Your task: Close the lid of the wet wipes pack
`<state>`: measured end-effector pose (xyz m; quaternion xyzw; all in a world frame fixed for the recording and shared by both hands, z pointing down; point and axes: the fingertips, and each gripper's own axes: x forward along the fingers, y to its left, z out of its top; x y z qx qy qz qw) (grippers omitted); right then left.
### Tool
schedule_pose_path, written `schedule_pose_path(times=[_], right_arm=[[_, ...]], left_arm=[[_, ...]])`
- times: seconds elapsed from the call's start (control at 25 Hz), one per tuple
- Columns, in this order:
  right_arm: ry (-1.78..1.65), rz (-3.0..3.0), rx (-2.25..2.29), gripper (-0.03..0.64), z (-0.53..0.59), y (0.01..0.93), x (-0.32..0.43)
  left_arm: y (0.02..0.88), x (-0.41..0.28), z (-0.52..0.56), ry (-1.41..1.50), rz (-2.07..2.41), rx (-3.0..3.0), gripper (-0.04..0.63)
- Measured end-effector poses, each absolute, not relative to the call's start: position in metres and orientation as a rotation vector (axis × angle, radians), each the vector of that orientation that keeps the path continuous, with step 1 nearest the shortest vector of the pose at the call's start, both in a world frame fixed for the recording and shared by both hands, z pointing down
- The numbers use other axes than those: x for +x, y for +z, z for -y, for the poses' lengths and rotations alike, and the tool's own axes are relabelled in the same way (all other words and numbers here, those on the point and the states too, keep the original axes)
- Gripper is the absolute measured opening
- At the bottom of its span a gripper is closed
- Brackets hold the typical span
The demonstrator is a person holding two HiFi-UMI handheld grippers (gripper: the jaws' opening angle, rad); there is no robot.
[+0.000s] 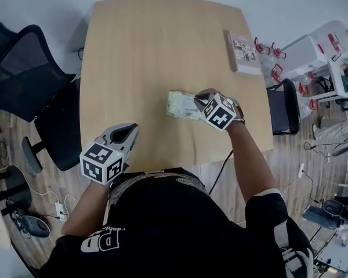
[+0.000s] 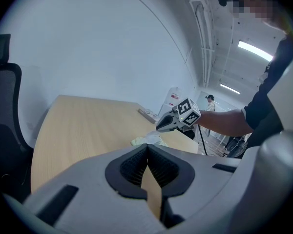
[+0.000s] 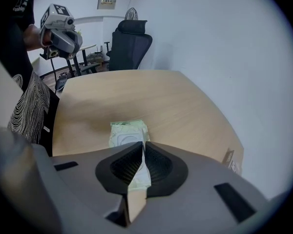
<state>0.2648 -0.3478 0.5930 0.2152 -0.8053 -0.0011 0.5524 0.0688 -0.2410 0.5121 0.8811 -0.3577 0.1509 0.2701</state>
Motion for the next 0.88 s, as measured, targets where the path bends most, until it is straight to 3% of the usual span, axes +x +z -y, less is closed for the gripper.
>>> schedule_pose_path(times=[0.88], right_arm=[[0.031, 1.906, 0.519, 0.026, 0.317, 0.614, 0.263]], left_arm=[[0.508, 0.072, 0.236, 0.406, 0.945, 2.382, 0.017]])
